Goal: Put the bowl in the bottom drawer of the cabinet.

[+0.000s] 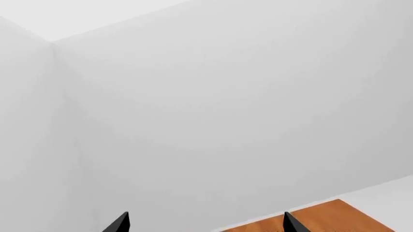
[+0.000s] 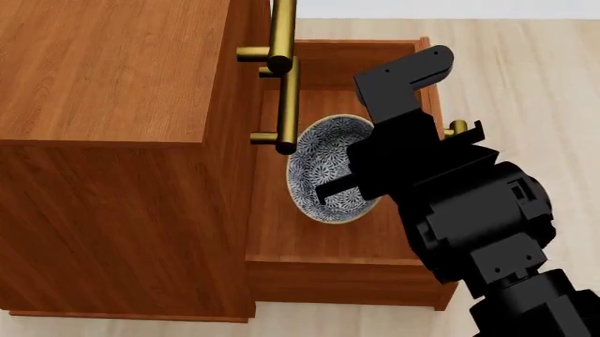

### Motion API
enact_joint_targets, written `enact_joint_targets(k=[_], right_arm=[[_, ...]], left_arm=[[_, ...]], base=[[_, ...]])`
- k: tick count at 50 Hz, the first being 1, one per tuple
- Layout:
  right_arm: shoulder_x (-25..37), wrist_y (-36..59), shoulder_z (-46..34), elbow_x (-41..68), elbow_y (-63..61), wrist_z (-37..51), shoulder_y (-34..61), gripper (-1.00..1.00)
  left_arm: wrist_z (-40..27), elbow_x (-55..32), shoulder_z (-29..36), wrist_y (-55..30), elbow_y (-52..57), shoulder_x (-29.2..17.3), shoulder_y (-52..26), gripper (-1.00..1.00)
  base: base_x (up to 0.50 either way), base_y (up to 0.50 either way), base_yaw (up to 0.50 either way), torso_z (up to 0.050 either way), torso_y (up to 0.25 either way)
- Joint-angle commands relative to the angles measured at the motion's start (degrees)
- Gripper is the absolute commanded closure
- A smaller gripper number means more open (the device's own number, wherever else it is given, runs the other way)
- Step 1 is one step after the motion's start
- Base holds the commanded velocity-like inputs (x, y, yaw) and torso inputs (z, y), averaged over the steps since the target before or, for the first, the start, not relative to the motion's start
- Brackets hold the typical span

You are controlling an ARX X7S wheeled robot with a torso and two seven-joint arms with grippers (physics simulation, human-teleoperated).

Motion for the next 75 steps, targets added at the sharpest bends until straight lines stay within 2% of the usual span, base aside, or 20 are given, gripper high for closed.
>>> enact_joint_targets(k=[1,19,20,75], right_arm=[[-0.87,-1.25,-0.29,-0.96,2.15,-1.04,0.19,1.00],[-2.48,-3.67,-1.30,-2.16,7.35,-2.92,0.72,1.00],[-2.47,-3.55,-1.45,-2.23,7.38,-3.01,0.79,-1.00],[2.19,2.99,0.11,0.14,-2.42,-0.17,3.55,-1.00]], left_arm=[[-0.01,-0.03,0.14,0.14,-0.13,-0.06,0.01,-1.00],[-0.41,-0.39,0.55,-0.73,-0.08,0.12,-1.31,-1.00],[-0.38,-0.32,0.65,-0.67,-0.11,0.08,-1.27,-1.00],[-0.44,-0.39,1.12,0.63,-0.57,-0.06,-0.65,-1.00]], base=[[0.00,0.00,0.00,0.000,0.000],[0.00,0.00,0.00,0.000,0.000],[0.00,0.00,0.00,0.000,0.000],[0.00,0.00,0.00,0.000,0.000]])
